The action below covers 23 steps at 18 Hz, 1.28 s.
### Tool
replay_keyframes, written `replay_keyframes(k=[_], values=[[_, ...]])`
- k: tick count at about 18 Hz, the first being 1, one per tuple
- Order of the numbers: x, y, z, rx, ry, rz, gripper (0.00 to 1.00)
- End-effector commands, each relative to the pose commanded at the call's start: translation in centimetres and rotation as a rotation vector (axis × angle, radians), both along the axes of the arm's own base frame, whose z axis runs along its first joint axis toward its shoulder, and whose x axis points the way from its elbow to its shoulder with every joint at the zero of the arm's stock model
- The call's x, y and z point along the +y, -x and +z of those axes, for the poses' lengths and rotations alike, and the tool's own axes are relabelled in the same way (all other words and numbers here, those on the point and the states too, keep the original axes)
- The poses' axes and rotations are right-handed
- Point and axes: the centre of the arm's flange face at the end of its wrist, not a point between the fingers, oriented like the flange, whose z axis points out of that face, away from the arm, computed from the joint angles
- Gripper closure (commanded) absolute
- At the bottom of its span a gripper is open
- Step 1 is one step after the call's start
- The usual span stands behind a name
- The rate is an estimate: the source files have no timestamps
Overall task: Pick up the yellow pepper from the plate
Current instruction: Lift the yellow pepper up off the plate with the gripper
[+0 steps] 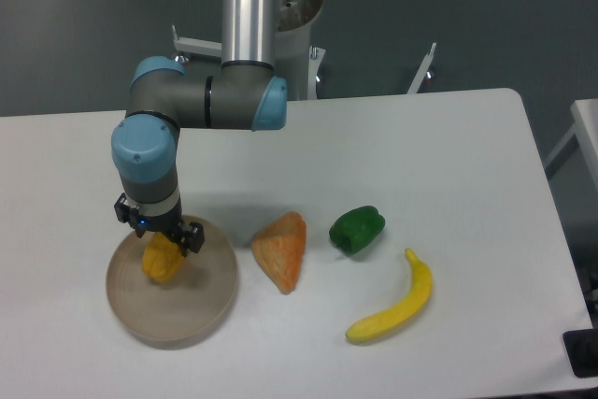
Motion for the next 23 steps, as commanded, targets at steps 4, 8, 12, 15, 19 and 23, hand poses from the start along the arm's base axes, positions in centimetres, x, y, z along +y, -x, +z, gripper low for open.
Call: replay_keyframes(k=[4,8,12,15,19,23], values=[[0.0,0.1,0.3,0.0,-0.005,0.0,0.53],[0.2,1.0,1.6,0.005,-0.026,0.007,0.53],[0.1,5.3,5.9,0.04,-0.09,-0.028,0.53],[-1.4,11.4,8.3,0.065,-0.105,-0.036,0.53],[-3.5,19.4,10.7,0.095,-0.108,-0.093,0.53],[-5.8,26.1,10.9,0.127,-0.107,-0.171,0.53]])
